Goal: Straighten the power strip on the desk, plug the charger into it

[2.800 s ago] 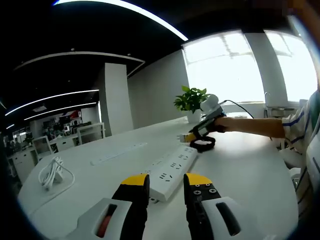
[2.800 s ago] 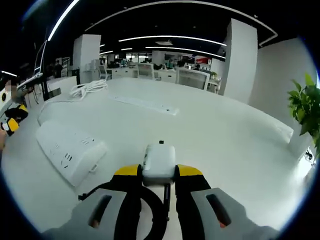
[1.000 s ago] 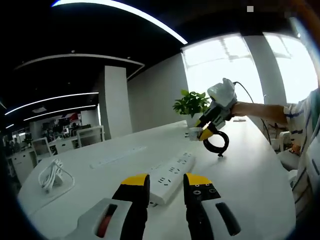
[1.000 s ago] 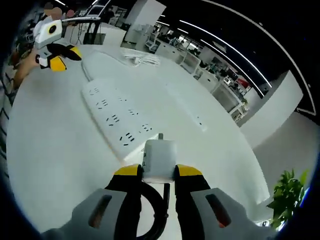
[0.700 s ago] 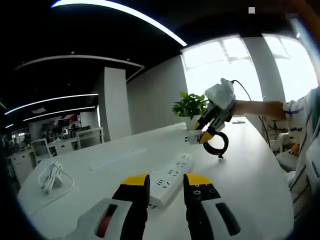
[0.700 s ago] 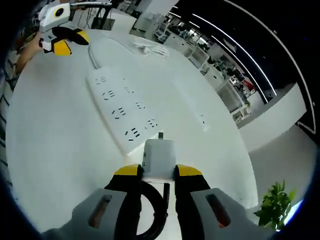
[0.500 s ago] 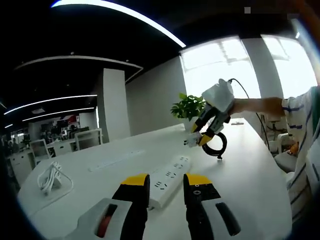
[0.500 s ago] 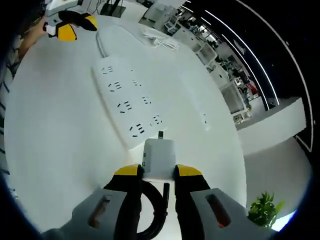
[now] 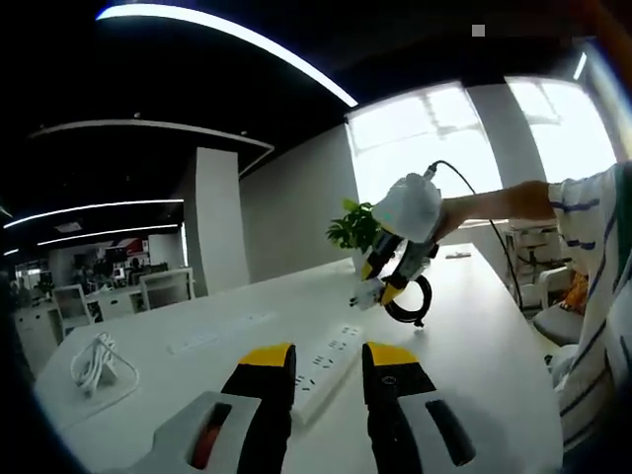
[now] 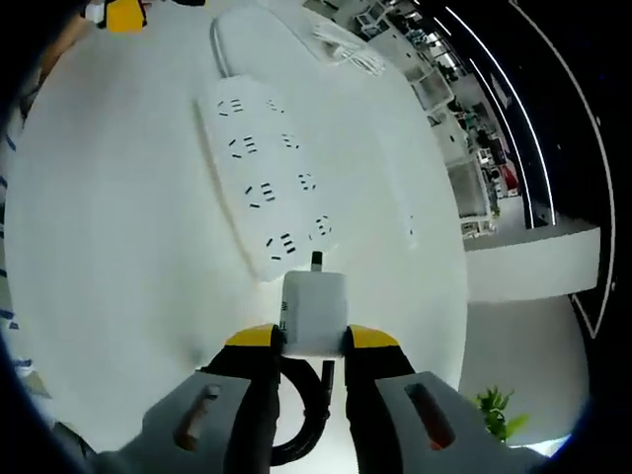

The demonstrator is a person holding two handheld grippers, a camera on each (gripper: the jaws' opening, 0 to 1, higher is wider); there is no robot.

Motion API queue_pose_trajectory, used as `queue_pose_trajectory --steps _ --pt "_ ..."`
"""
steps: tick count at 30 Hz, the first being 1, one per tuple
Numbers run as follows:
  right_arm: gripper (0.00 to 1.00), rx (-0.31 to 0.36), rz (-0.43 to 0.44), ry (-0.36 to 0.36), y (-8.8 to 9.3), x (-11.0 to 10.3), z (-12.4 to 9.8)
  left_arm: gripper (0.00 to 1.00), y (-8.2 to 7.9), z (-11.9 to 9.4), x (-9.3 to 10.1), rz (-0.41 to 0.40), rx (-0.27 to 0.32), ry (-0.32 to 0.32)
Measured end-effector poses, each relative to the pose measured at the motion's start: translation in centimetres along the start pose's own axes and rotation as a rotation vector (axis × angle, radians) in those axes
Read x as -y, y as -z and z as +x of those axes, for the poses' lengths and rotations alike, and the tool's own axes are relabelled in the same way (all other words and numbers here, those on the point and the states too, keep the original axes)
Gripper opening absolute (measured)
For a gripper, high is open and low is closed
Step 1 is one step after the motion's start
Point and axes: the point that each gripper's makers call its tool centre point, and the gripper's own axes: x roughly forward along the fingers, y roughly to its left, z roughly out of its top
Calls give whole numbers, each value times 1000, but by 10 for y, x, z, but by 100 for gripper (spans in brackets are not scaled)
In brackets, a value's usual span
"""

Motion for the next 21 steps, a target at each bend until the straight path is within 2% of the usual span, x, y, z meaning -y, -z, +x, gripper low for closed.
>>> queue_pose_trajectory --steps 3,7,13,17,21 --pt "24 12 41 -17 1 -1 3 27 -2 -1 -1 -5 11 0" --pt "24 39 136 -89 5 -9 7 27 -2 -1 -1 -7 10 1" --pt "24 120 271 -163 16 -20 16 27 0 0 -1 -5 4 1" --pt "24 206 373 -234 23 -36 21 27 1 0 -6 -1 3 -20" --pt "24 295 460 -274 29 -42 24 26 -2 -3 -10 -1 21 -38"
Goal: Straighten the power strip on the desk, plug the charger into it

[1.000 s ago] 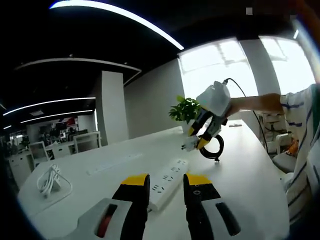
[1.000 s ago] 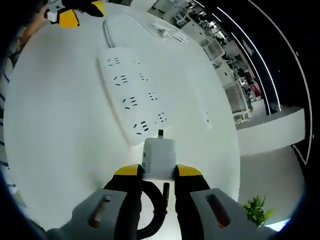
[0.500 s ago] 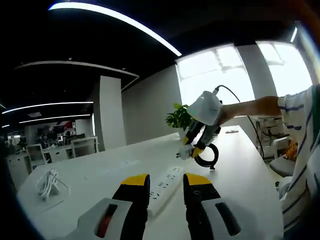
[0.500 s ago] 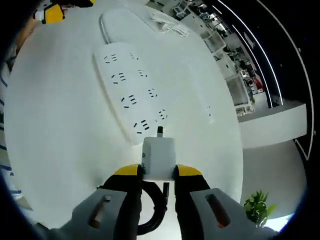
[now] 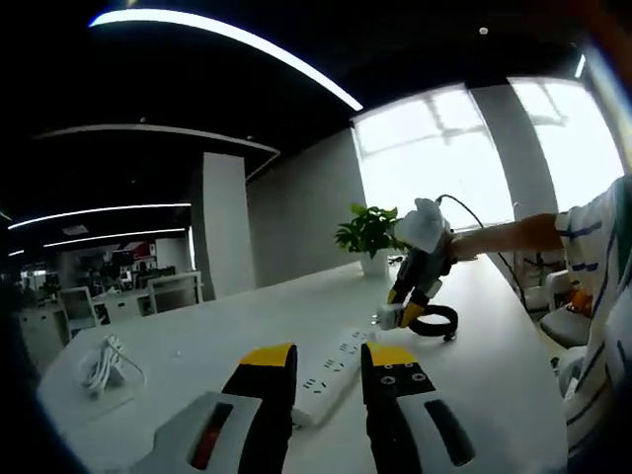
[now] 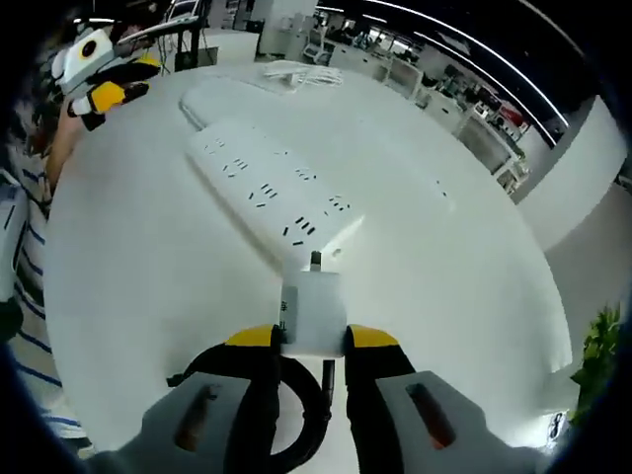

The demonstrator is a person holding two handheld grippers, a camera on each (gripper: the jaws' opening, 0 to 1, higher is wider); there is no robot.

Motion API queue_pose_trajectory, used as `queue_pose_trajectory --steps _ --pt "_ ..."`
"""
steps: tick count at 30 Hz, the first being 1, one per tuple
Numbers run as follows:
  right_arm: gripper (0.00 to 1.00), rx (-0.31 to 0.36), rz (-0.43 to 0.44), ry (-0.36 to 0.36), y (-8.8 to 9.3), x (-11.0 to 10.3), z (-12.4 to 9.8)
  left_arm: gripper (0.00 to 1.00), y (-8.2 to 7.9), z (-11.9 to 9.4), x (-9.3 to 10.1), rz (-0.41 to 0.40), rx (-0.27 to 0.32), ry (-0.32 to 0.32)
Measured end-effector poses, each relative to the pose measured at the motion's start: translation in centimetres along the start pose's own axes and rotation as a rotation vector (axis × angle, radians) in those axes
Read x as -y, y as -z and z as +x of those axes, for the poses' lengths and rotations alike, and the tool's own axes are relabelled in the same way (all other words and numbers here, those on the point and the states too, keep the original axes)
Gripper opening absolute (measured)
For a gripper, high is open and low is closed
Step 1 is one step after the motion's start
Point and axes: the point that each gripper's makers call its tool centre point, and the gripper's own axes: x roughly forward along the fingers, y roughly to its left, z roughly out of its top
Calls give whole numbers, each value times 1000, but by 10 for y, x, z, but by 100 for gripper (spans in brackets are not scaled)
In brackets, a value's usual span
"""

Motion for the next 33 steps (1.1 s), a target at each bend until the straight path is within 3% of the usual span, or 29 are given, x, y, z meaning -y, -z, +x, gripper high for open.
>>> queue_pose_trajectory --steps 7,15,22,28,33 --pt "24 35 18 -38 8 -6 5 26 5 2 -3 6 -17 -18" --pt "24 176 109 -62 4 -12 7 26 8 2 -5 1 -27 -28" --pt "25 261 146 -7 0 -12 5 26 8 2 -5 3 -28 -32" --pt "28 475 253 28 -26 -6 -15 26 9 2 -7 -1 -29 -35" --pt "31 455 244 68 -15 -7 -14 26 7 2 -8 -2 -23 -37"
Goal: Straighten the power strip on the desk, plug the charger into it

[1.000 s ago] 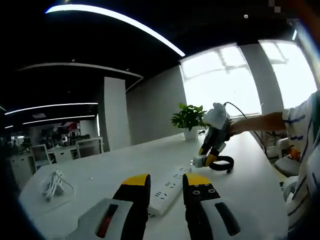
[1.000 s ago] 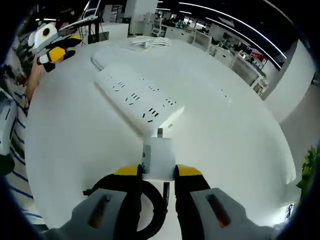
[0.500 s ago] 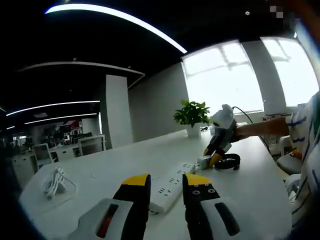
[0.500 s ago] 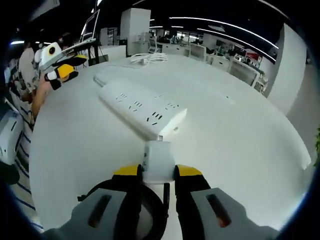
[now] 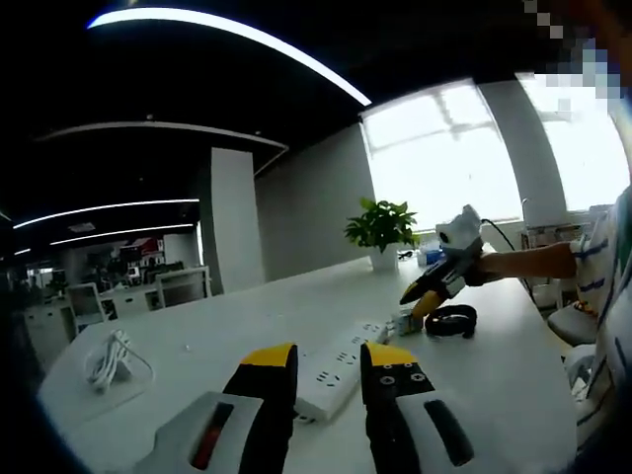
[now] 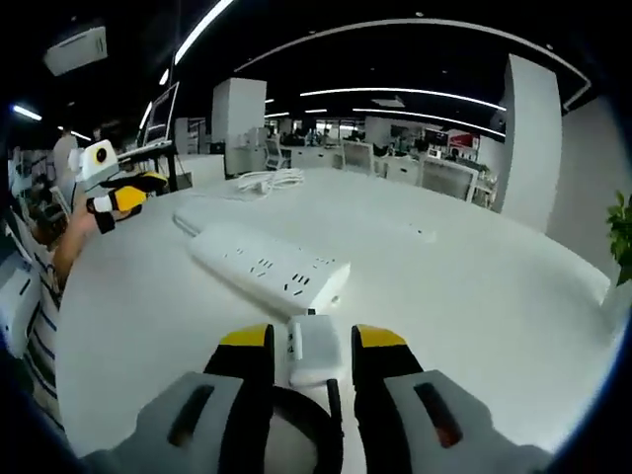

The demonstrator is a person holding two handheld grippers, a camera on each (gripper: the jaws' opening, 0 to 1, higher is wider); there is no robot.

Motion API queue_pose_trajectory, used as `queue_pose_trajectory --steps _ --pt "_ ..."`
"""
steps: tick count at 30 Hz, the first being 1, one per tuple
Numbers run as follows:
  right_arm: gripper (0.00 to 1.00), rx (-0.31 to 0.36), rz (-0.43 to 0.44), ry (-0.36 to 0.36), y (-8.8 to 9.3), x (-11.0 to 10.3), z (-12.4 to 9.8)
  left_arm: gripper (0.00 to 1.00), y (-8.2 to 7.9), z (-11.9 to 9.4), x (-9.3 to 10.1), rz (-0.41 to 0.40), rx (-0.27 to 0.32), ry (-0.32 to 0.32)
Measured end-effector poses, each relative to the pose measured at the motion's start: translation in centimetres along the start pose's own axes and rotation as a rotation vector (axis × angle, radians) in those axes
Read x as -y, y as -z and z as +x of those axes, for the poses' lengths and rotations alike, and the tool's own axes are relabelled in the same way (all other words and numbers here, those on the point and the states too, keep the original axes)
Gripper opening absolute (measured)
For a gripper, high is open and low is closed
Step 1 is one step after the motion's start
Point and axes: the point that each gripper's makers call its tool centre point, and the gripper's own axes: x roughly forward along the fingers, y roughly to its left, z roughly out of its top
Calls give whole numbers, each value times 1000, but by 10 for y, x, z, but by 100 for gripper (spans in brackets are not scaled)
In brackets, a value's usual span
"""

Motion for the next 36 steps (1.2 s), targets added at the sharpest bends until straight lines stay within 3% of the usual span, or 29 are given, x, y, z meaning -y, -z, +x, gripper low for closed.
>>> queue_pose_trajectory --steps 8,17,23,36 --pt "30 56 76 16 7 -2 3 26 -2 0 -1 0 6 -1" --pt "30 73 106 30 19 1 11 26 -1 0 -1 0 7 -2" --pt "28 120 137 40 17 5 11 26 0 0 -1 2 3 -2" --pt "26 144 121 42 19 5 15 26 1 1 -1 1 -3 -3"
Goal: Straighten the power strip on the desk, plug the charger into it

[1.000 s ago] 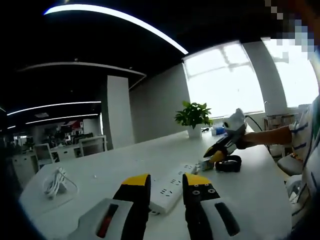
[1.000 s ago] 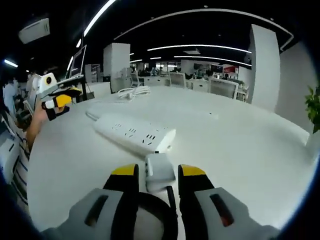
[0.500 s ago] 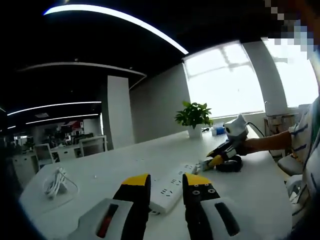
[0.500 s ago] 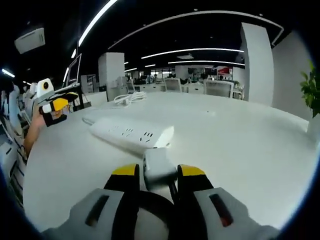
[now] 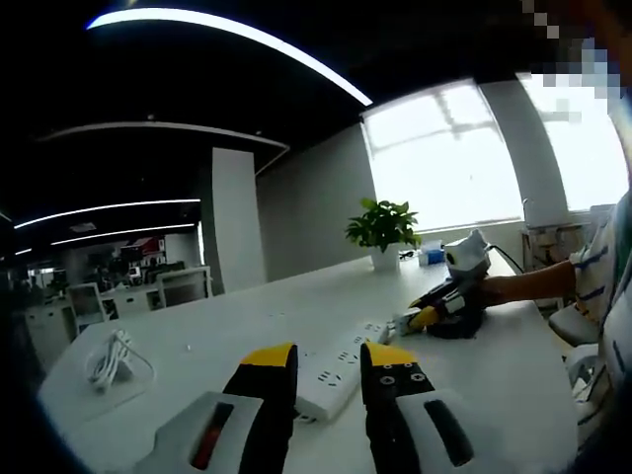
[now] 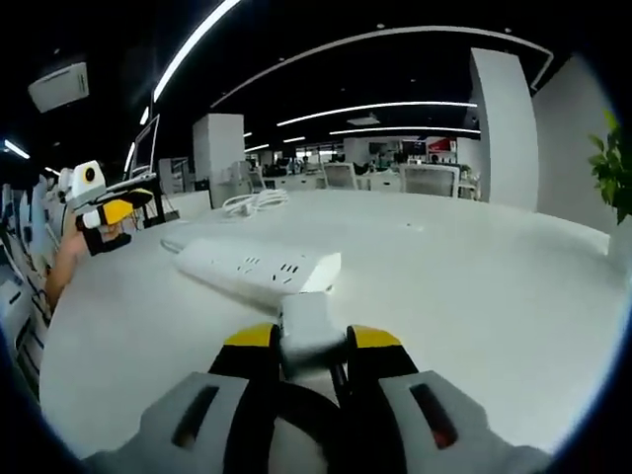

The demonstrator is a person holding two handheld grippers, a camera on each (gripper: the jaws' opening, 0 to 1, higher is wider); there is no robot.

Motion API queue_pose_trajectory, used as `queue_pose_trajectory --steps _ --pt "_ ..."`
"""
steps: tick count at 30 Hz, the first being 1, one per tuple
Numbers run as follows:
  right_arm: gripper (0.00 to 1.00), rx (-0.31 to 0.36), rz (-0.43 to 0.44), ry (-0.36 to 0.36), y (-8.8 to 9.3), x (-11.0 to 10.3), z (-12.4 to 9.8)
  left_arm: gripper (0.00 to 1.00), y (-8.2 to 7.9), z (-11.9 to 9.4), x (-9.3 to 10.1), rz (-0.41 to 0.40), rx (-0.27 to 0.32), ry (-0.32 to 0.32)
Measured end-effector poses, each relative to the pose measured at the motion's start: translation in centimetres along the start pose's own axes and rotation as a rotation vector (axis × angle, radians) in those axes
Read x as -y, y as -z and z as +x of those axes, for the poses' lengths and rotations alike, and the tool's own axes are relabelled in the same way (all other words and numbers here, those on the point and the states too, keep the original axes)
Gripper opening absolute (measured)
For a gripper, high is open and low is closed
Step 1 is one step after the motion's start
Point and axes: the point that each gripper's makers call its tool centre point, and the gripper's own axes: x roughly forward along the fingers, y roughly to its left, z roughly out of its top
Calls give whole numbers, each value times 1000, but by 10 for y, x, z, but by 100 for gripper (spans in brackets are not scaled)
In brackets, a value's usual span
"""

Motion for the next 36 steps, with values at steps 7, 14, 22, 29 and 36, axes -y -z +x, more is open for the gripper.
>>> queue_pose_trajectory --steps 7,14,22,29,36 --pt "25 16 -19 0 -1 -1 -1 26 2 1 1 2 -8 5" --pt "24 -4 -43 -13 0 -4 -3 26 4 1 1 -1 -13 7" --pt "24 -50 -90 -10 -6 -1 -11 26 5 1 3 1 -17 10" --pt "24 -80 -179 -8 -19 -2 -15 26 6 1 3 4 -27 11" --pt "24 -127 -284 -30 -34 -7 -14 26 7 1 3 0 -30 14"
